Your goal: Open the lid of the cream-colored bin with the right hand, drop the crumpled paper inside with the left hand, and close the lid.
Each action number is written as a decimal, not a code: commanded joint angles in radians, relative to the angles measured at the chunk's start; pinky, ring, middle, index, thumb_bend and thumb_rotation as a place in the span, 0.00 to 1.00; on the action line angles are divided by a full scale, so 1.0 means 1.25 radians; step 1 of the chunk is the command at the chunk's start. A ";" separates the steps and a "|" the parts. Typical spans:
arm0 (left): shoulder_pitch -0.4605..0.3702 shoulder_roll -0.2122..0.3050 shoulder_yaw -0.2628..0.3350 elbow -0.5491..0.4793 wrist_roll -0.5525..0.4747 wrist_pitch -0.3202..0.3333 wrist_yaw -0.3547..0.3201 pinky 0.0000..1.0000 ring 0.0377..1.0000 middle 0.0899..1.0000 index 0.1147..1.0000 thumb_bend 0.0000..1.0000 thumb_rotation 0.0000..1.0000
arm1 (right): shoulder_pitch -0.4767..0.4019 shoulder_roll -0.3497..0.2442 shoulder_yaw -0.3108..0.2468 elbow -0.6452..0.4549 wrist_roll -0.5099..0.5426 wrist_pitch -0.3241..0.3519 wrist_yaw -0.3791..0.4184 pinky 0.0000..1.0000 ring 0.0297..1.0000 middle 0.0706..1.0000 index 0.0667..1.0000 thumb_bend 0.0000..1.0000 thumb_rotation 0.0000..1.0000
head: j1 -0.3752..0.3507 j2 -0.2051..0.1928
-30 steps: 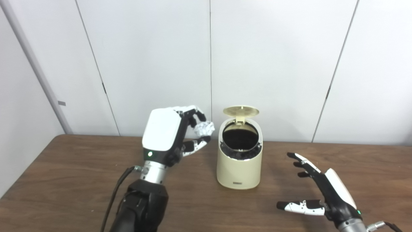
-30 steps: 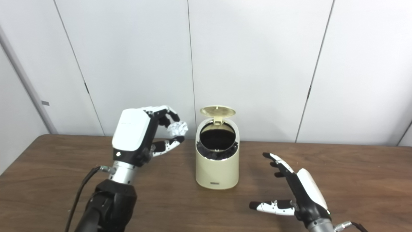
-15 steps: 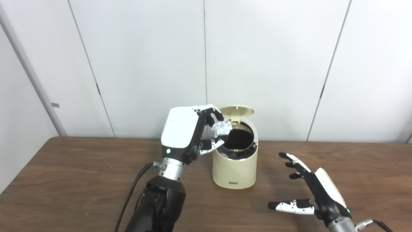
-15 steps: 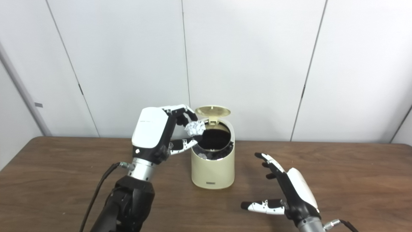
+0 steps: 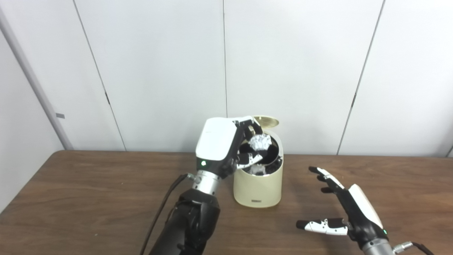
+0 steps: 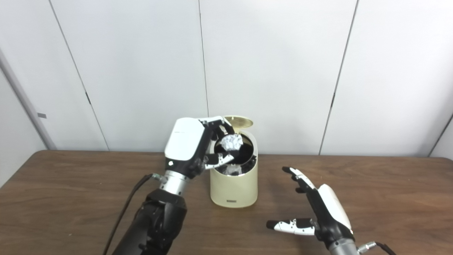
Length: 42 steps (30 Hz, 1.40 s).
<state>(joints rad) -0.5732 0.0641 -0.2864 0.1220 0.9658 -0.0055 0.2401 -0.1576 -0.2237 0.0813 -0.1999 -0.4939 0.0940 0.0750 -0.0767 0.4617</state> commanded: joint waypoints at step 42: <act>-0.091 0.041 -0.058 0.090 -0.017 0.006 0.043 0.62 0.59 0.57 0.63 0.93 0.24 | -0.010 -0.019 -0.006 -0.030 -0.001 -0.015 -0.009 0.74 0.86 0.91 0.87 0.73 0.27 | -0.002 0.015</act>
<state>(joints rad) -0.6477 0.1121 -0.3601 0.2733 0.9397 0.0027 0.2785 -0.1486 -0.2384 0.0808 -0.2004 -0.4979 0.0918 0.0748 -0.0767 0.4771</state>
